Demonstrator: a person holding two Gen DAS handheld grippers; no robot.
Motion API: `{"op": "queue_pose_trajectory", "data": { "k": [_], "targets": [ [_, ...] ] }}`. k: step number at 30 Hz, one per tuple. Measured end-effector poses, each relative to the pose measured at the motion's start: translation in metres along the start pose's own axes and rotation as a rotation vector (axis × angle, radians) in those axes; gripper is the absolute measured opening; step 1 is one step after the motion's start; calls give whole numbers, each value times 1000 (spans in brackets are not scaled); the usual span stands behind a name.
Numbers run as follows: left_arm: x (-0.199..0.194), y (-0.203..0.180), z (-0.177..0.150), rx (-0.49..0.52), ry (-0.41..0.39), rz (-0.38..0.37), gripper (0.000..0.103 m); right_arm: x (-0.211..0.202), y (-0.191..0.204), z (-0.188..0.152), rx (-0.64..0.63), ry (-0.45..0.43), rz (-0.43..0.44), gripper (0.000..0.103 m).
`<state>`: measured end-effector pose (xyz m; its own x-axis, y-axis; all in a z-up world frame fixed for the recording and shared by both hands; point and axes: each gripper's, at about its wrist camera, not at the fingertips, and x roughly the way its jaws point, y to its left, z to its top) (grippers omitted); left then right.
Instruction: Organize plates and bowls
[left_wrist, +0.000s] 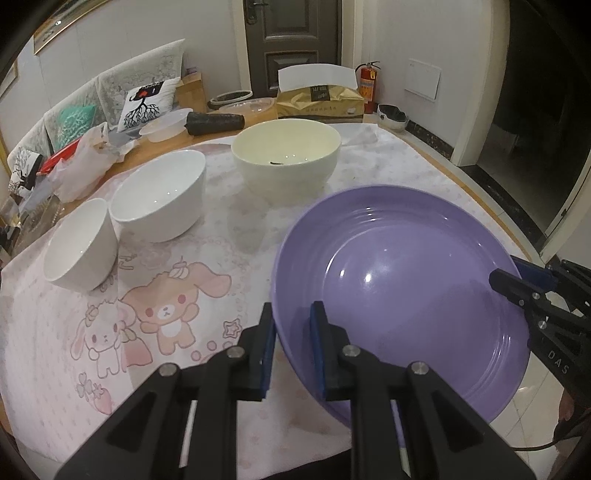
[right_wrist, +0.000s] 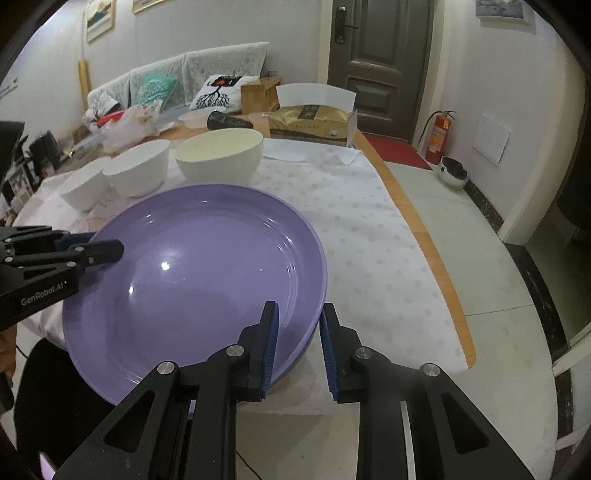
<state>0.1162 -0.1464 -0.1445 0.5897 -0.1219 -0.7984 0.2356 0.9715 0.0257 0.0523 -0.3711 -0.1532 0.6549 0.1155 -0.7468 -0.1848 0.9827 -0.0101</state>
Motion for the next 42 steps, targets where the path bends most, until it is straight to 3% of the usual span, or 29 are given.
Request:
{"op": "queue_pose_trajectory", "data": {
  "k": [20,23,25,30,34,42],
  "targets": [
    [11,-1,4,42,4,8,15,0,15,12,-40,-15,-9,18],
    [10,4,6,37,4,-21,17,0,17,15,-30,-20,6,22],
    [7,12,8,25,-8,-33,25,0,19,19,-23,-26,22,25],
    [-10,39,22,-11,-55,-70,33,-2,29,37,-14,-53,124,32],
    [-26,74,45,10,-93,-56,42,0,51,58,-36,-52,227,38],
    [-33,155,107,52,-77,-88,55,13,117,108,-123,-20,459,54]
  ]
}}
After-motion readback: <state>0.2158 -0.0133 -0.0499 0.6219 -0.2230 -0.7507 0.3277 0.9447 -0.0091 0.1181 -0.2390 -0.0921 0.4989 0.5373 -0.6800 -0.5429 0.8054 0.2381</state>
